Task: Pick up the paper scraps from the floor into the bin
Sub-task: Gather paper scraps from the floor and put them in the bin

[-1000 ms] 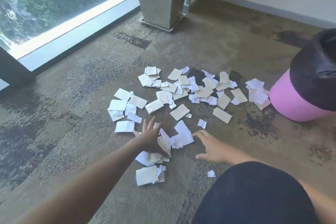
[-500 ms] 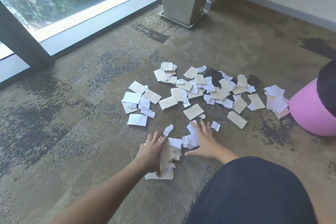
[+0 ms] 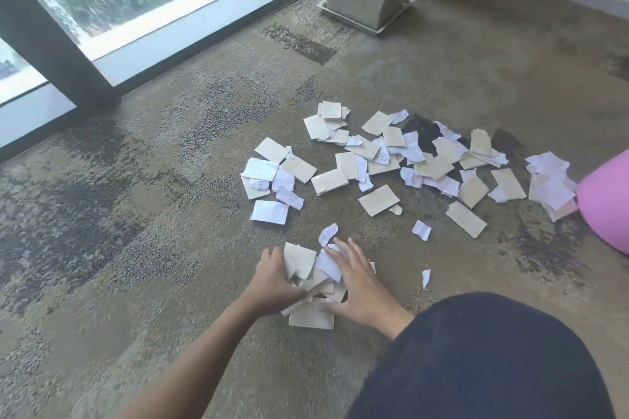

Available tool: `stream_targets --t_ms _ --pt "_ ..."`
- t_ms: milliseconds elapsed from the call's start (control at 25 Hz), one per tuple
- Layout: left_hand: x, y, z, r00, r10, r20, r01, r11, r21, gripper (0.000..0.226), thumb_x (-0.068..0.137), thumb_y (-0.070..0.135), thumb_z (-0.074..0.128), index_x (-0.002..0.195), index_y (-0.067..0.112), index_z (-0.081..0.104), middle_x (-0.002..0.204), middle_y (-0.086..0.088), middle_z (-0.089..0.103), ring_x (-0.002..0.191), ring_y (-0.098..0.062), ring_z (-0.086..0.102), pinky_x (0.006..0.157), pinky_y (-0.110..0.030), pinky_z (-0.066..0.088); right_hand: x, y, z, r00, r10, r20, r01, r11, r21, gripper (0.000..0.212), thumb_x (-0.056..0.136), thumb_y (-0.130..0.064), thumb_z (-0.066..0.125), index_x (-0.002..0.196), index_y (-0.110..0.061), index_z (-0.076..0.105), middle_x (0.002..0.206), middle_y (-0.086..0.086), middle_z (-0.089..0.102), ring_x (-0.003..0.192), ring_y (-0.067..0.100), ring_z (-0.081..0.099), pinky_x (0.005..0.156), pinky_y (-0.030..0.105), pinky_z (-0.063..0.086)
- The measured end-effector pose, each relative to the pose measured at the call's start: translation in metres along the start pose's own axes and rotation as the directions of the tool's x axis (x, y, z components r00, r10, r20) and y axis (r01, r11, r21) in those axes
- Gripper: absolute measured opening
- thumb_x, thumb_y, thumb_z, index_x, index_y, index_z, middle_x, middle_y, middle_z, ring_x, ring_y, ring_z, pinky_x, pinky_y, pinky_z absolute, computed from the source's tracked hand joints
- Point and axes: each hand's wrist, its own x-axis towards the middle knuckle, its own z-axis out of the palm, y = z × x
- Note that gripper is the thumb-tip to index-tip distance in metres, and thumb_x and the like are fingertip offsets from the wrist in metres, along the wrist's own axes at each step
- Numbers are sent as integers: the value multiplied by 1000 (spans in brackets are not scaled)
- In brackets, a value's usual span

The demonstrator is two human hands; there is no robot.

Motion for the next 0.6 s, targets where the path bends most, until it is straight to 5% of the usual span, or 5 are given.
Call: stream_targets --t_ms 200,360,480,600 --pt "-10 4 -22 992 -110 -66 83 942 -326 44 67 19 64 105 20 43 99 -6 64 84 -20 60 79 -36 52 8 -13 -4 999 -32 12 33 988 -153 95 73 -61 71 151 -33 24 142 -5 26 134 21 22 111 40 26" --pt "-8 9 -40 993 85 -78 -92 991 -92 57 62 50 77 105 26 47 94 3 63 84 -15 61 74 -29 49 13 -27 -13 988 -38 147 56 991 -120 73 79 -44 74 140 -27 39 129 1 34 121 22 35 101 40 36" --pt "0 9 -39 994 46 96 -44 999 -23 76 66 81 54 119 26 49 108 -4 52 103 -22 51 93 -41 45 11 -37 -18 975 -54 214 81 989 -123 58 85 -35 73 130 -17 41 126 4 44 120 24 43 98 44 42" --pt "1 5 -33 955 -95 281 105 994 -20 67 77 62 35 130 22 44 117 -8 40 116 -28 41 107 -51 34 1 -41 -21 971 -60 232 87 990 -109 43 91 -28 65 126 -15 42 124 7 54 117 28 54 91 45 47"
